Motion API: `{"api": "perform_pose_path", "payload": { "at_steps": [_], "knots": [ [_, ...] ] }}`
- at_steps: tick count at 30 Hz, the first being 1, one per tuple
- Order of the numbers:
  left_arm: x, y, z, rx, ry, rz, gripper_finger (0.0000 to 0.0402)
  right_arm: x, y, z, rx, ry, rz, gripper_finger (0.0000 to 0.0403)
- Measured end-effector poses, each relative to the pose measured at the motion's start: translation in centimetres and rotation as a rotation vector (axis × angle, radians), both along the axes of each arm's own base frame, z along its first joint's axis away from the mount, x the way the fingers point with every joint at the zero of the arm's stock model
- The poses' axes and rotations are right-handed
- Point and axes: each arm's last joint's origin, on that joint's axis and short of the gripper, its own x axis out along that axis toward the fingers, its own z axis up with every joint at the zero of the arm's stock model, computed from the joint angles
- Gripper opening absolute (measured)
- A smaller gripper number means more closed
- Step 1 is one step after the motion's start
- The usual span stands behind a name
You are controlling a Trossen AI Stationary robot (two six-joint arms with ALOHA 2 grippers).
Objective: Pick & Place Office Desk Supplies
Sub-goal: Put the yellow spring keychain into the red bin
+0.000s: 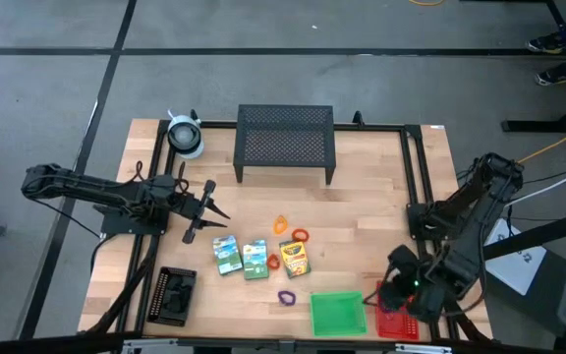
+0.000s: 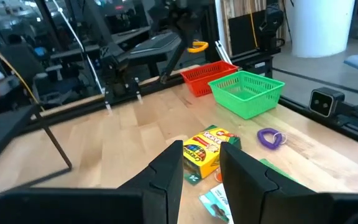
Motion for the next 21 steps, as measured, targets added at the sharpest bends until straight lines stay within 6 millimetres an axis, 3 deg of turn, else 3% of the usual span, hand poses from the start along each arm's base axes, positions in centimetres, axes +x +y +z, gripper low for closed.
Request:
{"api": "perform_pose_path", "payload": {
  "at_steps": [7, 14, 21],
  "knots": [
    [0.0, -0.3, -0.1, -0.059, 0.028, -0.018, 0.0102, -0.8, 3.0, -2.7, -0.017, 0.082, 0.039, 0.0004],
    [0.0, -0.3, 0.6, -0.015, -0.054, -0.023, 0.0102, -0.9, 4.6, -5.5, -0.097, 0.138, 0.008, 0.0007],
    [0.0, -0.1, 0.8, -0.054, -0.066, -0.002, 0.0102, -0.6, 5.2, -7.5, -0.173, 0.151, 0.006, 0.0069]
  ]
}}
